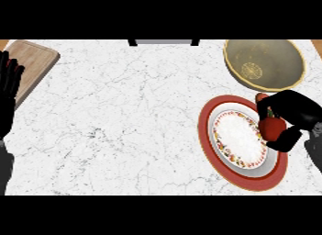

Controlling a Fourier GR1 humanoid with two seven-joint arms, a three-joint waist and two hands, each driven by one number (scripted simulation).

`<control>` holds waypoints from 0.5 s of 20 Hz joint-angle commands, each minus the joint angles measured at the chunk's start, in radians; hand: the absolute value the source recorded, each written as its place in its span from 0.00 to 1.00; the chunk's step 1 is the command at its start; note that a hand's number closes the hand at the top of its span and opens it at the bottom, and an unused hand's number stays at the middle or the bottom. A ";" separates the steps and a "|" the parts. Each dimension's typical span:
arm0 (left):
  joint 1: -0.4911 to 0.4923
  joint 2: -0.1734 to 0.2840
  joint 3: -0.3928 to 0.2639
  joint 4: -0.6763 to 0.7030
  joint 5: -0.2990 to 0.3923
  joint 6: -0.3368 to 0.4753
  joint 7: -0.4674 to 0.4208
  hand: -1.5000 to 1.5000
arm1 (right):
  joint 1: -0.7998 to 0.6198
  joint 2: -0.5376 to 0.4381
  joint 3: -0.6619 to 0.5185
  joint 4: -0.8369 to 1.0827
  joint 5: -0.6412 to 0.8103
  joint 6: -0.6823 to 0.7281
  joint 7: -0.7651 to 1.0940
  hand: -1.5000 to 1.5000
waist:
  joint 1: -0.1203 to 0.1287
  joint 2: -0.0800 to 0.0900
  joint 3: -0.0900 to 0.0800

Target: Pick the bell pepper from the plate and place it in the bowl

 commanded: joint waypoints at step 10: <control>-0.034 -0.025 -0.027 -0.021 0.006 -0.002 -0.004 0.50 | -0.143 -0.390 -0.333 0.367 -0.140 -0.090 -0.394 1.00 | 0.057 0.025 0.013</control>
